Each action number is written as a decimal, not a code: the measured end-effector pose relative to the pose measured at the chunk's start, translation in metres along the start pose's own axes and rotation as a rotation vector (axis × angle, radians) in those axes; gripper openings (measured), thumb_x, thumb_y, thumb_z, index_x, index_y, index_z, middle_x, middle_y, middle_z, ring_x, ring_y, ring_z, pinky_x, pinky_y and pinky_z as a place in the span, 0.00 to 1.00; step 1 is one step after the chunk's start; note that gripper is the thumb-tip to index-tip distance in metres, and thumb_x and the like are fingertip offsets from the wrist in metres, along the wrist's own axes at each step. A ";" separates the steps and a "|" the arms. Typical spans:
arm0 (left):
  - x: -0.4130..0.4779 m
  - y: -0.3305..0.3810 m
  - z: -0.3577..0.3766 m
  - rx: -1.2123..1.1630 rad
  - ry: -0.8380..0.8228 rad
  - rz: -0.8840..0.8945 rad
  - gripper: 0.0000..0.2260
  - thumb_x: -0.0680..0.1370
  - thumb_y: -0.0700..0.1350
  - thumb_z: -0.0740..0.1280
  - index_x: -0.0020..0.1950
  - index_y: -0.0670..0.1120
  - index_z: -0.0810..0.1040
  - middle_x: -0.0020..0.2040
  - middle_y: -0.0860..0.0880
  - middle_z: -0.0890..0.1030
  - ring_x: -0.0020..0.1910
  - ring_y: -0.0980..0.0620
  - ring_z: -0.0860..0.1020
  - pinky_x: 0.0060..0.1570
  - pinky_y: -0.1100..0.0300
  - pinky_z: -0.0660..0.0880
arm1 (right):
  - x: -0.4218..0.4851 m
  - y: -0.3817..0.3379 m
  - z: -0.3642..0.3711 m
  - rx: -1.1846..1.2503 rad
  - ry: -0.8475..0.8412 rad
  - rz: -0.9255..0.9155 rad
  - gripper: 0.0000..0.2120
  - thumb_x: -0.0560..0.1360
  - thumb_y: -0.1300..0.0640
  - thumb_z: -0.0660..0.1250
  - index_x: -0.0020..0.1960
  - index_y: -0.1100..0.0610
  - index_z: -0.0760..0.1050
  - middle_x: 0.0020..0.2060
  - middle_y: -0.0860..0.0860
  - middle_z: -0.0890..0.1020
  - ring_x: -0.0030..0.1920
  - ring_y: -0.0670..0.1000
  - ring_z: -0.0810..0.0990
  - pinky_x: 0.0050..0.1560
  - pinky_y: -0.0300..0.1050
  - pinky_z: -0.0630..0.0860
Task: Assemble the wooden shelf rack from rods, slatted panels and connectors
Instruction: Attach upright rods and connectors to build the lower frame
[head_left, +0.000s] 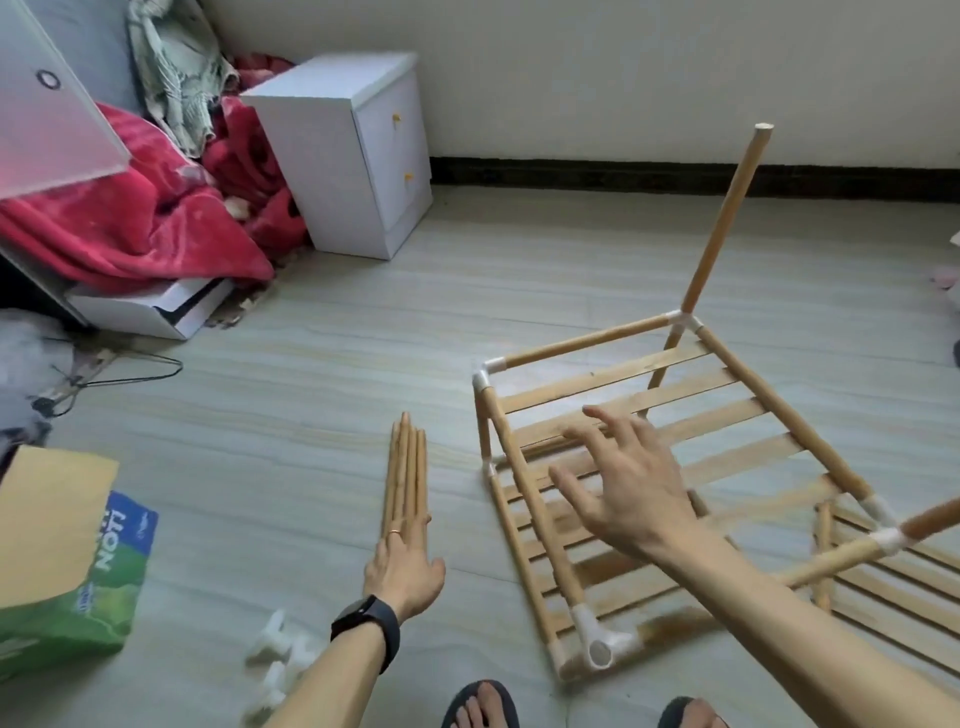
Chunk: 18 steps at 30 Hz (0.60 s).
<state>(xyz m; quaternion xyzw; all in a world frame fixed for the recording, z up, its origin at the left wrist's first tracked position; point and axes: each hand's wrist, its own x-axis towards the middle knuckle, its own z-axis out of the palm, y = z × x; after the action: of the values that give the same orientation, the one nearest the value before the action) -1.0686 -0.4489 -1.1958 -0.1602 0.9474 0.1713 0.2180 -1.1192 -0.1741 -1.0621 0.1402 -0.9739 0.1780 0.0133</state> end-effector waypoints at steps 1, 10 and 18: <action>0.005 -0.007 0.006 0.018 -0.029 -0.023 0.28 0.81 0.55 0.59 0.80 0.55 0.55 0.80 0.46 0.57 0.75 0.42 0.63 0.71 0.48 0.64 | 0.012 -0.003 0.007 -0.035 -0.068 -0.015 0.29 0.78 0.30 0.54 0.75 0.40 0.65 0.80 0.48 0.59 0.80 0.52 0.53 0.77 0.56 0.56; 0.057 -0.024 0.040 0.114 -0.035 -0.148 0.18 0.82 0.56 0.58 0.67 0.48 0.71 0.66 0.46 0.74 0.65 0.44 0.73 0.58 0.50 0.74 | 0.031 -0.006 0.049 -0.103 -0.131 0.050 0.36 0.74 0.25 0.30 0.80 0.31 0.47 0.83 0.45 0.45 0.81 0.48 0.36 0.79 0.57 0.37; 0.078 -0.007 0.055 0.306 0.006 -0.230 0.15 0.83 0.53 0.60 0.62 0.46 0.77 0.59 0.47 0.82 0.59 0.44 0.81 0.49 0.54 0.75 | 0.030 -0.006 0.049 -0.077 -0.128 0.061 0.34 0.76 0.26 0.36 0.79 0.32 0.52 0.83 0.45 0.47 0.82 0.48 0.39 0.79 0.57 0.37</action>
<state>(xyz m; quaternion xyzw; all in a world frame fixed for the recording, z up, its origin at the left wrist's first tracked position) -1.1132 -0.4508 -1.2812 -0.2328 0.9385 -0.0010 0.2550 -1.1454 -0.2049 -1.1035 0.1210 -0.9827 0.1315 -0.0488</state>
